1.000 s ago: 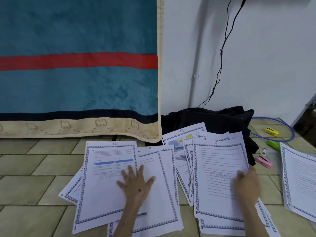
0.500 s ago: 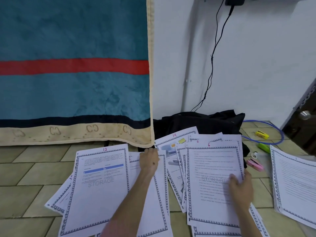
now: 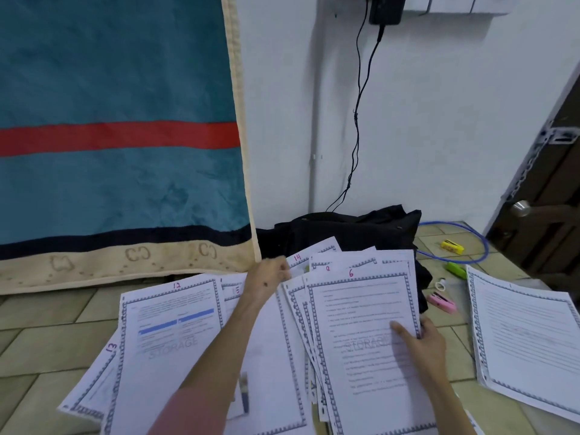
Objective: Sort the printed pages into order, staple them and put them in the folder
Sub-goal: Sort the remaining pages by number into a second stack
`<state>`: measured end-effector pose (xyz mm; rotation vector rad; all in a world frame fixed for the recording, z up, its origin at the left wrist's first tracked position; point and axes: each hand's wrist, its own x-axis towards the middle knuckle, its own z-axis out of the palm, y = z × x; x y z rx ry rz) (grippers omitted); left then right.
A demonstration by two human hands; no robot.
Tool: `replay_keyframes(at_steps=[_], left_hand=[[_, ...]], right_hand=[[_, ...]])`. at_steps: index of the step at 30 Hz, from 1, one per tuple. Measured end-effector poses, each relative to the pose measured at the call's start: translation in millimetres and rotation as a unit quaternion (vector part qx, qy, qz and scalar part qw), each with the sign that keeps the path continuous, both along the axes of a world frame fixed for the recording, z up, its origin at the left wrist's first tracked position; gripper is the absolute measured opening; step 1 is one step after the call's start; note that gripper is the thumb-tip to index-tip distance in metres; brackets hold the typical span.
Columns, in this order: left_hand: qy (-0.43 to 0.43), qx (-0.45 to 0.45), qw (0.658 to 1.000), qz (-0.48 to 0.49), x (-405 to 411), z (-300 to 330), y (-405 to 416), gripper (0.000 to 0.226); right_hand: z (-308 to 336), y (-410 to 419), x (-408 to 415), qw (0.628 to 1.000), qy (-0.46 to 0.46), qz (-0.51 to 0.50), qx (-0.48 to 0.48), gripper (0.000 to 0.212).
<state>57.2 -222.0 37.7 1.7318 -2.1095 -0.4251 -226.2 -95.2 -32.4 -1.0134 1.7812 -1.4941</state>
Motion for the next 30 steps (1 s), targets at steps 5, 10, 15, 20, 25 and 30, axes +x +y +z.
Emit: replay_keyframes(at_steps=[5, 10, 15, 20, 25, 30], left_hand=[[0.068, -0.051, 0.996, -0.026, -17, 50, -17, 0.008], [0.175, 0.016, 0.981, -0.080, -36, 71, -20, 0.011], [0.196, 0.084, 0.970, -0.119, -50, 65, -14, 0.016], [0.174, 0.085, 0.973, -0.125, -51, 66, -12, 0.015], [0.216, 0.110, 0.963, -0.116, -35, 63, -9, 0.012], [0.290, 0.047, 0.955, -0.044, -16, 59, 5, 0.019]], right_hand=[[3, 5, -12, 0.994, -0.088, 0.070, 0.005, 0.024], [6, 7, -11, 0.987, -0.071, 0.140, 0.038, 0.020], [10, -15, 15, 0.969, 0.168, 0.162, 0.084, 0.051], [36, -30, 62, 0.969, 0.041, 0.241, 0.023, 0.022], [25, -44, 71, 0.970, 0.028, 0.243, 0.014, 0.011], [23, -46, 70, 0.978, -0.046, 0.202, 0.021, 0.019]])
